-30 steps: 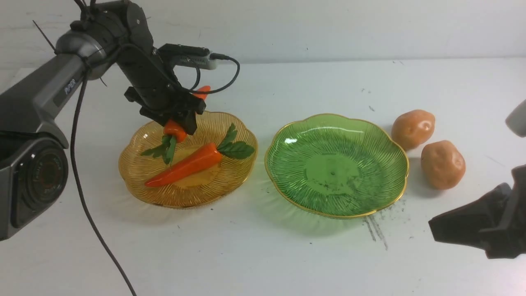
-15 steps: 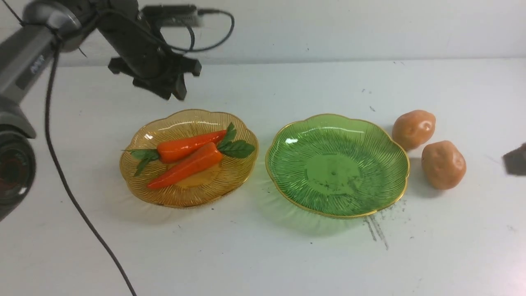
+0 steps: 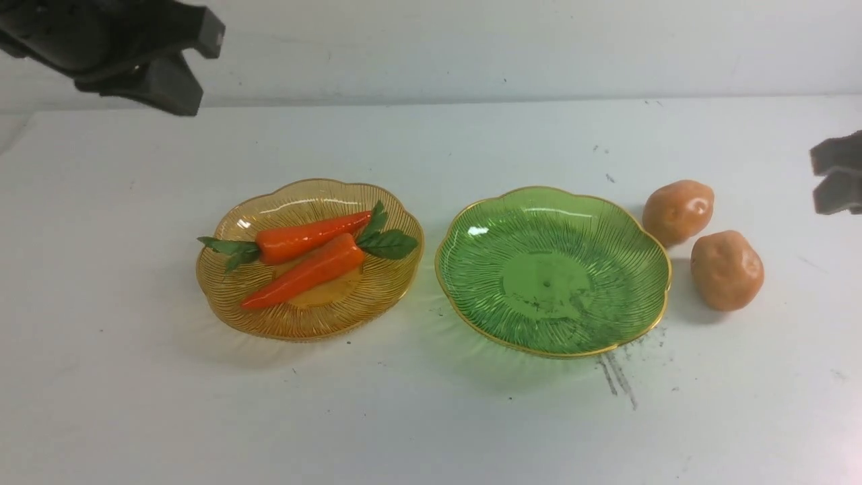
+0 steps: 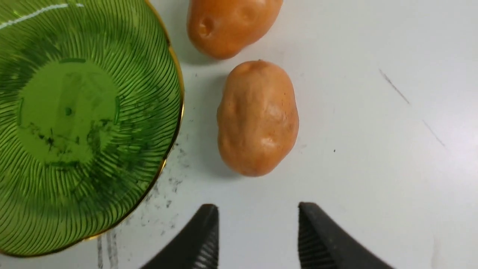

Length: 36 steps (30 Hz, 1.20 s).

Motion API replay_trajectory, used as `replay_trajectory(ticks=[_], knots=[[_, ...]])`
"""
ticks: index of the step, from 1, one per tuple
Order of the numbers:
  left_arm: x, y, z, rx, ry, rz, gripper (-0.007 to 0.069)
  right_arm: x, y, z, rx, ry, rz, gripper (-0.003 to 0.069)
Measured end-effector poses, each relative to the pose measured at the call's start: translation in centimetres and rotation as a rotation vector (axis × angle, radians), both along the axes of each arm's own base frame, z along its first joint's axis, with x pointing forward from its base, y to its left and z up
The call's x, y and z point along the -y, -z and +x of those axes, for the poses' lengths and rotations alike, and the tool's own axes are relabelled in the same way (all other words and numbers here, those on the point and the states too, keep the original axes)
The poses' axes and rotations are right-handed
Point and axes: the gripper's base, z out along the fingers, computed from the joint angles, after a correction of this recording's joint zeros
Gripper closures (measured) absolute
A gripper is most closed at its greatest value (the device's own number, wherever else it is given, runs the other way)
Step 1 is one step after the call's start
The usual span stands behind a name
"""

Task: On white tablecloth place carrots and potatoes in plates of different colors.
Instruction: 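Put the potato onto the plate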

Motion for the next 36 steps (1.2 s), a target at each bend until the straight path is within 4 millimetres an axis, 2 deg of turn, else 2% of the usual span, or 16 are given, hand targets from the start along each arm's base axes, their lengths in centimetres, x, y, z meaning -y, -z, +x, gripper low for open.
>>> replay_trajectory(ticks=[2,3,4,5,7,8,9,12,16,22,23,26,31,34,35,36], knots=[[-0.1,0.5,-0.8,-0.018,0.005,0.006,0.0628,0.1,1.2,1.4,-0.026,0.008,0.014,0.0214],[-0.1,0.5,-0.9,-0.018,0.005,0.006,0.0628,0.1,1.4,1.6,-0.029,0.010,0.017,0.0202],[-0.2,1.1,-1.3,-0.039,0.007,0.010,0.0628,0.1,2.4,2.7,-0.047,0.014,0.023,0.0113],[-0.2,1.4,-1.3,-0.047,0.007,0.012,0.0628,0.2,2.9,3.1,-0.057,0.015,0.024,0.0078],[-0.2,2.2,-1.6,-0.076,0.007,0.018,0.0628,0.3,5.3,5.2,-0.092,0.022,0.021,-0.0008],[-0.3,2.3,-1.6,-0.078,0.007,0.019,0.0628,0.3,5.5,5.4,-0.096,0.022,0.021,-0.0010],[-0.3,2.4,-1.6,-0.083,0.006,0.021,0.0628,0.2,6.7,6.4,-0.111,0.020,0.019,-0.0023],[-0.3,2.5,-1.6,-0.084,0.007,0.021,0.0628,-0.5,8.9,8.4,-0.136,0.004,0.017,-0.0031],[-0.3,2.5,-1.6,-0.084,0.007,0.021,0.0628,-1.4,11.3,10.3,-0.172,-0.021,0.017,-0.0032],[-0.3,2.5,-1.6,-0.084,0.007,0.021,0.0628,-1.6,14.2,10.6,-0.313,-0.037,0.020,-0.0024],[-0.3,2.5,-1.6,-0.084,0.007,0.021,0.0628,-1.6,14.2,10.5,-0.317,-0.038,0.018,-0.0024],[-0.3,2.4,-1.6,-0.083,0.007,0.021,0.0628,-1.4,14.2,10.3,-0.361,-0.049,-0.014,0.0091],[-0.3,2.4,-1.6,-0.083,0.007,0.021,0.0628,-1.2,11.7,10.2,-0.371,-0.066,-0.043,0.0088],[-0.3,2.4,-1.6,-0.083,0.007,0.021,0.0628,-1.4,6.7,10.1,-0.249,-0.057,-0.027,0.0088],[-0.3,2.4,-1.6,-0.083,0.007,0.021,0.0628,-1.5,6.4,10.1,-0.241,-0.055,-0.017,0.0088],[-0.3,2.4,-1.6,-0.083,0.007,0.021,0.0628,-2.1,4.4,9.8,-0.190,-0.057,0.034,0.0088]])
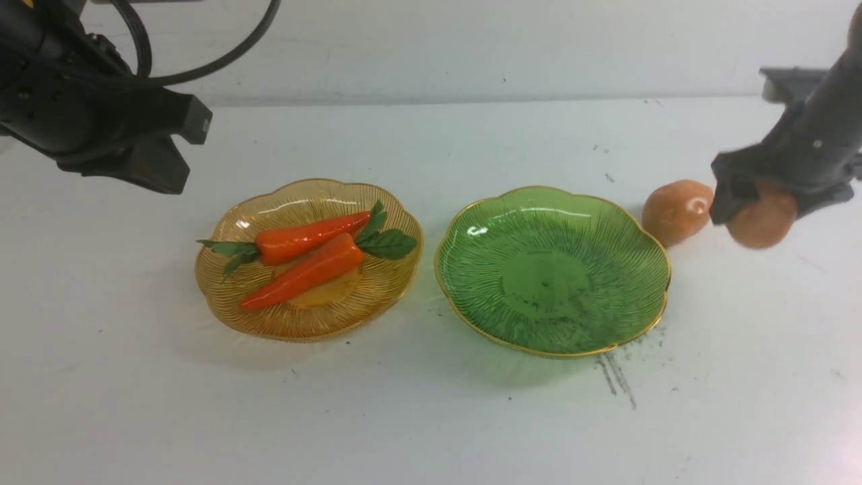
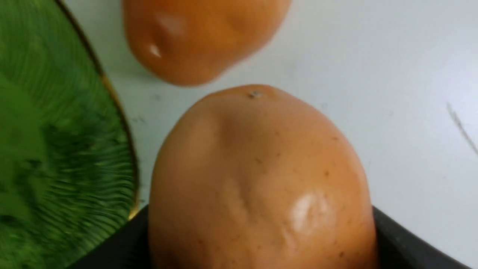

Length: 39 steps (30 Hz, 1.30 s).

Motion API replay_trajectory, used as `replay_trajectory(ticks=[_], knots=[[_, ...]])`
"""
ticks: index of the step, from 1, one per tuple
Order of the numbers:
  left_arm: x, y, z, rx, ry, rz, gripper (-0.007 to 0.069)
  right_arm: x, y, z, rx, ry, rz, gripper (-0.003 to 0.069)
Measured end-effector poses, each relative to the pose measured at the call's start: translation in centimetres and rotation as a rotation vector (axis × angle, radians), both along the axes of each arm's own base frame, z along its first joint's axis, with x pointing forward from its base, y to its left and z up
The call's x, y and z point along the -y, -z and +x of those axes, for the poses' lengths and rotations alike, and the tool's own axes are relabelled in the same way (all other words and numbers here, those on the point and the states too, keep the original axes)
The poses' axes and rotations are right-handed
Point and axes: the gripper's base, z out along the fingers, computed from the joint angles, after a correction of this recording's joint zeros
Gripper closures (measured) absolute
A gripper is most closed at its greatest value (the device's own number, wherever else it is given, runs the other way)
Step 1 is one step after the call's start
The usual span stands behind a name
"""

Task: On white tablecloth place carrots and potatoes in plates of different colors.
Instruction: 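Put the potato onto the plate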

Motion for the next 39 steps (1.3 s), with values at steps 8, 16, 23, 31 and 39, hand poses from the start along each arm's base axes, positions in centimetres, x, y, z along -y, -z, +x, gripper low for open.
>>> replay_trajectory(ticks=[8,16,23,31,39], knots=[[0.0,0.0,0.0,0.000,0.000,-0.001,0.0628,-10.6,-0.6,-0.7,0.034,-0.258,0.204,0.0088],[0.0,0.0,0.0,0.000,0.000,-0.001,0.0628,-17.9,5.5,-1.3,-0.027,-0.444,0.032,0.0088],[0.0,0.0,0.0,0.000,0.000,-0.001,0.0628,-18.8,5.5,-1.5,-0.016,-0.427,0.032,0.0023],[0.0,0.0,0.0,0.001,0.000,-0.001,0.0628,-18.3,2.7,-0.9,0.006,-0.439,-0.061,-0.0029],[0.0,0.0,0.0,0.001,0.000,-0.001,0.0628,-12.2,-5.2,2.9,0.271,-0.219,-0.171,0.0190]])
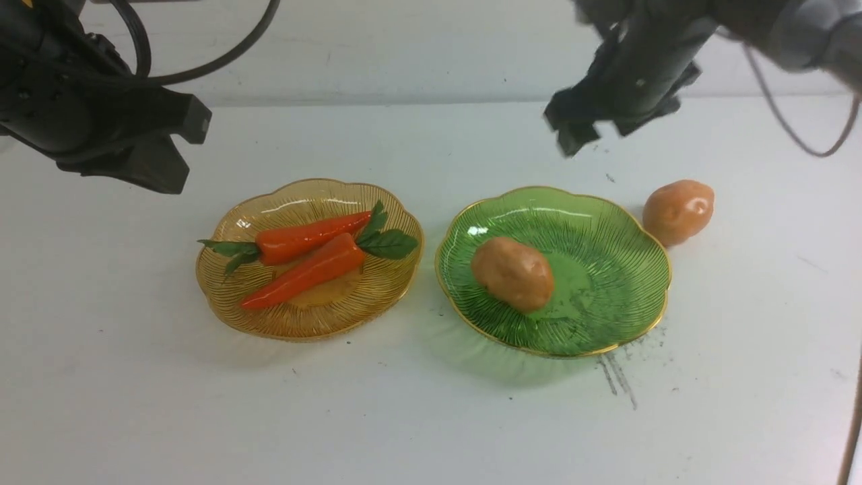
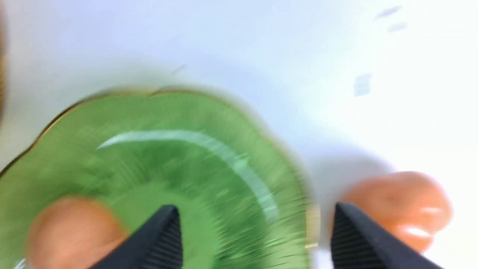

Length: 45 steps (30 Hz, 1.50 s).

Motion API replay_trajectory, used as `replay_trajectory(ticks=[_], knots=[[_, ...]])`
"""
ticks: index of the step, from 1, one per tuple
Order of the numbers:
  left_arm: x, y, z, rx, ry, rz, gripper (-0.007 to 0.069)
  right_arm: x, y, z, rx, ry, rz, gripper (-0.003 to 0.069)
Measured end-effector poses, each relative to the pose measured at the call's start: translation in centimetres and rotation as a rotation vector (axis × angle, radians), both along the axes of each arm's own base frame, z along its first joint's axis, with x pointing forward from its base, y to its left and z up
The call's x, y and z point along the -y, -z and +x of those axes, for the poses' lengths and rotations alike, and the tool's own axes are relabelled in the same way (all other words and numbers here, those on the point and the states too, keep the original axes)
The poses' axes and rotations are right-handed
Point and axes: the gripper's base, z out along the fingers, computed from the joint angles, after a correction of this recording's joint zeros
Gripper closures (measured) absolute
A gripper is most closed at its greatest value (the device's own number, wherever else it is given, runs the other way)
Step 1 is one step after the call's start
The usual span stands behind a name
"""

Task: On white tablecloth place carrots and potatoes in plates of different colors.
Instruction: 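Put the potato onto the plate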

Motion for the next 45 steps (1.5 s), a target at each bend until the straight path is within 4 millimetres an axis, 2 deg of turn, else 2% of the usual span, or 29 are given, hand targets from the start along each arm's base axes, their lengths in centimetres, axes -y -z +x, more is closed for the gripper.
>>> replay_trajectory(ticks=[3,5,8,9,10,11,13,14,16,22,26,35,38,43,45], knots=[[0.0,0.0,0.0,0.001,0.000,-0.001,0.0628,4.8,-1.2,1.1,0.032,0.177,0.054,0.0293],[0.1,0.0,0.0,0.000,0.002,-0.010,0.0628,8.5,-0.9,1.7,0.016,0.347,0.118,0.0353],[0.2,-0.1,-0.1,-0.002,0.004,-0.022,0.0628,12.5,0.7,2.4,-0.028,0.535,0.215,0.0382],[0.2,-0.1,-0.1,-0.002,0.004,-0.022,0.0628,12.8,0.8,2.5,-0.033,0.550,0.226,0.0383],[0.2,-0.1,-0.1,-0.003,0.005,-0.026,0.0628,14.0,2.1,2.9,-0.071,0.602,0.279,0.0382],[0.2,-0.1,-0.1,-0.002,0.006,-0.025,0.0628,14.5,3.0,3.2,-0.099,0.618,0.316,0.0373],[0.2,-0.1,-0.1,-0.002,0.009,-0.024,0.0628,14.6,4.1,3.6,-0.134,0.628,0.367,0.0356],[0.2,-0.1,-0.1,-0.001,0.011,-0.023,0.0628,14.5,5.4,4.0,-0.176,0.633,0.417,0.0321],[0.2,-0.1,-0.1,-0.001,0.011,-0.023,0.0628,14.1,6.7,4.4,-0.216,0.634,0.460,0.0265],[0.2,-0.1,-0.1,-0.001,0.011,-0.022,0.0628,13.8,9.8,5.1,-0.286,0.658,0.492,0.0053],[0.2,-0.1,-0.1,-0.001,0.011,-0.022,0.0628,13.7,11.6,5.5,-0.323,0.698,0.498,-0.0008],[0.2,-0.1,-0.1,-0.001,0.011,-0.022,0.0628,12.1,14.9,5.9,-0.374,0.691,0.461,-0.0001],[0.2,-0.1,-0.1,-0.001,0.011,-0.022,0.0628,12.1,14.9,6.0,-0.366,0.690,0.448,0.0064],[0.2,-0.1,-0.1,0.000,0.011,-0.023,0.0628,12.5,14.4,6.0,-0.338,0.656,0.393,0.0069],[0.2,-0.1,-0.1,0.000,0.011,-0.023,0.0628,12.6,12.5,6.1,-0.287,0.591,0.368,0.0069]])
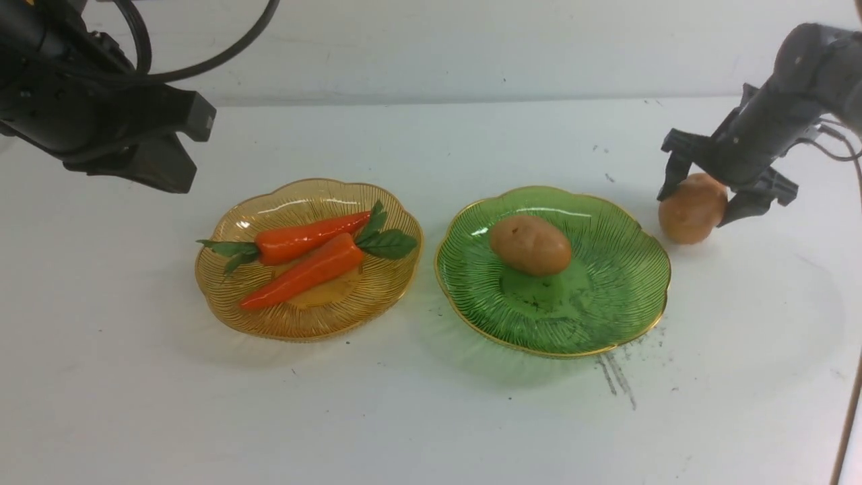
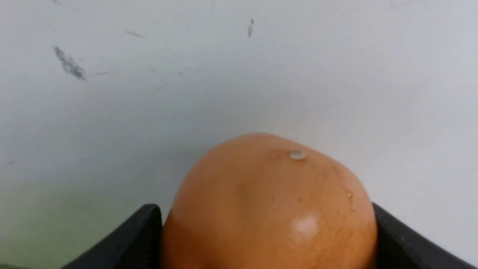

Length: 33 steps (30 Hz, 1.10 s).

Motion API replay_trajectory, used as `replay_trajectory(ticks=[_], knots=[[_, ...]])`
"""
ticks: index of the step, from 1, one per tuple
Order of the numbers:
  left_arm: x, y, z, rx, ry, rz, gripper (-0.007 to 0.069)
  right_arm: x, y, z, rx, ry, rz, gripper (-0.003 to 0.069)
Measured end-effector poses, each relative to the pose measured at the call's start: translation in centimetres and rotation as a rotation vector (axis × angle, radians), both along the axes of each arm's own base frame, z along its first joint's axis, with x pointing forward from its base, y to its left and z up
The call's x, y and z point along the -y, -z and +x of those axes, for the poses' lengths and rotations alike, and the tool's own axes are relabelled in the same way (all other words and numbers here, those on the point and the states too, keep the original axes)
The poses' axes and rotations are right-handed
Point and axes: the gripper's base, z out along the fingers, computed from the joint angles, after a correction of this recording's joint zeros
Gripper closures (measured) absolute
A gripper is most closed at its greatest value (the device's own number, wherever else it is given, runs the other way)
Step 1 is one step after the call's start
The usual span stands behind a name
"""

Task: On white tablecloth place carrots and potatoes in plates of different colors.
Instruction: 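Put the potato onto the plate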

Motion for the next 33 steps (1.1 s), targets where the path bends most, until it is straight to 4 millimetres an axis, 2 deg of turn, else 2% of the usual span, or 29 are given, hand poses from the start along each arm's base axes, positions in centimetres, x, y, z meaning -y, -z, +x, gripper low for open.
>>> replay_trajectory(ticks=[1,2,5,6,7,9,10,11,14,15,16,18,19,20,24,26,29,33], knots=[[0.0,0.0,0.0,0.000,0.000,0.000,0.0628,0.0,-1.4,0.1,0.040,-0.025,-0.012,0.0069],[0.0,0.0,0.0,0.000,0.000,0.000,0.0628,0.0,-1.7,0.1,0.049,-0.025,-0.012,0.0069],[0.0,0.0,0.0,0.000,0.000,0.000,0.0628,-1.3,-8.1,-0.8,0.216,-0.124,0.018,0.0069],[0.0,0.0,0.0,0.000,0.000,0.000,0.0628,-1.5,-8.4,-0.9,0.223,-0.126,0.025,0.0069],[0.0,0.0,0.0,0.000,0.000,0.000,0.0628,-3.5,-11.6,-2.1,0.291,-0.201,0.058,0.0069],[0.0,0.0,0.0,0.000,0.000,0.000,0.0628,-5.3,-13.0,-3.4,0.308,-0.265,0.057,0.0069],[0.0,0.0,0.0,0.000,0.000,0.000,0.0628,-5.5,-13.2,-3.5,0.308,-0.269,0.058,0.0069],[0.0,0.0,0.0,0.000,0.001,0.000,0.0628,-7.2,-13.6,-4.8,0.294,-0.327,0.031,0.0069],[0.0,0.0,0.0,0.000,0.001,0.000,0.0628,-9.3,-12.7,-6.4,0.233,-0.397,-0.042,0.0069],[0.0,0.0,0.0,0.000,0.001,0.000,0.0628,-10.5,-11.0,-7.2,0.167,-0.447,-0.120,0.0069],[0.0,0.0,0.0,0.000,0.001,0.000,0.0628,-10.8,-10.1,-7.4,0.142,-0.465,-0.152,0.0069],[0.0,0.0,0.0,0.001,0.004,0.000,0.0628,-11.6,-7.8,-7.5,0.078,-0.501,-0.209,0.0069],[0.0,0.0,0.0,0.001,0.004,0.001,0.0628,-11.6,-7.6,-7.5,0.072,-0.504,-0.212,0.0069],[0.0,0.0,0.0,0.003,0.010,0.006,0.0628,-12.0,-6.2,-7.4,0.038,-0.514,-0.222,0.0069],[0.0,0.0,0.0,0.005,0.019,0.010,0.0628,-12.5,-3.7,-7.0,-0.020,-0.492,-0.208,0.0069],[0.0,0.0,0.0,0.006,0.020,0.011,0.0628,-12.5,-3.6,-6.9,-0.023,-0.475,-0.201,0.0067],[0.0,0.0,0.0,0.006,0.021,0.011,0.0628,-12.5,-3.6,-6.9,-0.022,-0.467,-0.202,0.0008],[0.0,0.0,0.0,0.007,0.021,0.011,0.0628,-12.5,-4.0,-7.0,-0.015,-0.465,-0.197,-0.0026]])
